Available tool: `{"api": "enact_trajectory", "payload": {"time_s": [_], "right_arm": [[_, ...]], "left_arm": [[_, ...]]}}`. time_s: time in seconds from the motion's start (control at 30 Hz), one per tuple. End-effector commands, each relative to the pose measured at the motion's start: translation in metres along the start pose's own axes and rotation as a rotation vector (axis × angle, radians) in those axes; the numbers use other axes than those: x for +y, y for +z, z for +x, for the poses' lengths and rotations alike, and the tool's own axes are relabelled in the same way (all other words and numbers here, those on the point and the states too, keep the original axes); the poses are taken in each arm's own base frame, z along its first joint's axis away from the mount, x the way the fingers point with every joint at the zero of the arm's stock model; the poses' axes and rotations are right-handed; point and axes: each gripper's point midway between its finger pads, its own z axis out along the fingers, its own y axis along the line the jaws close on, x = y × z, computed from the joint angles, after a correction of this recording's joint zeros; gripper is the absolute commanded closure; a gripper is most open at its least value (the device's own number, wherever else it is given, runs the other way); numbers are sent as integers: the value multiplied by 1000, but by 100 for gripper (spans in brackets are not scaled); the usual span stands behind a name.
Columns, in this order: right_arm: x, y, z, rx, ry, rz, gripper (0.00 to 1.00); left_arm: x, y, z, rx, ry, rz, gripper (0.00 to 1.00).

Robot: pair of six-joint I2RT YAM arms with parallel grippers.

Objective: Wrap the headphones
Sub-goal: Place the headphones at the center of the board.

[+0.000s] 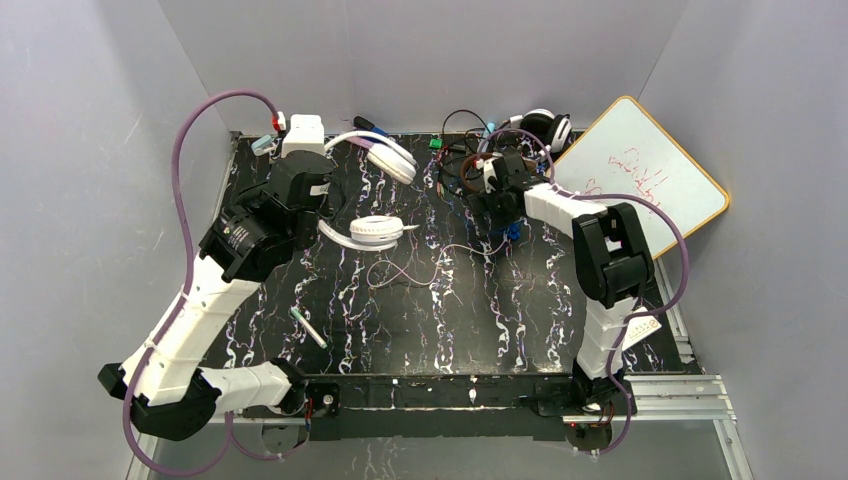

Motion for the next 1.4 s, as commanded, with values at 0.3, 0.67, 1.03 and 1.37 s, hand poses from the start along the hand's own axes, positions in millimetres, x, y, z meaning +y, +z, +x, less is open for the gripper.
{"api": "enact_trajectory", "payload": {"time_s": [0.3,0.67,1.03,1.37], "right_arm": [[-15,10,10,80,29,-67,23],[-16,-33,-31,-42,51,-58,98],[-28,-158,-151,-411,58,-5,99],[-23,-138,-223,-479,111,-117,66]], "left_arm": [[-3,-1,-15,-38,-52,14,89],[-2,-1,-13,-35,-49,10,89],[-3,-1,-14,-36,-54,14,88],[-14,1,-9,-13,-67,55,88]]}}
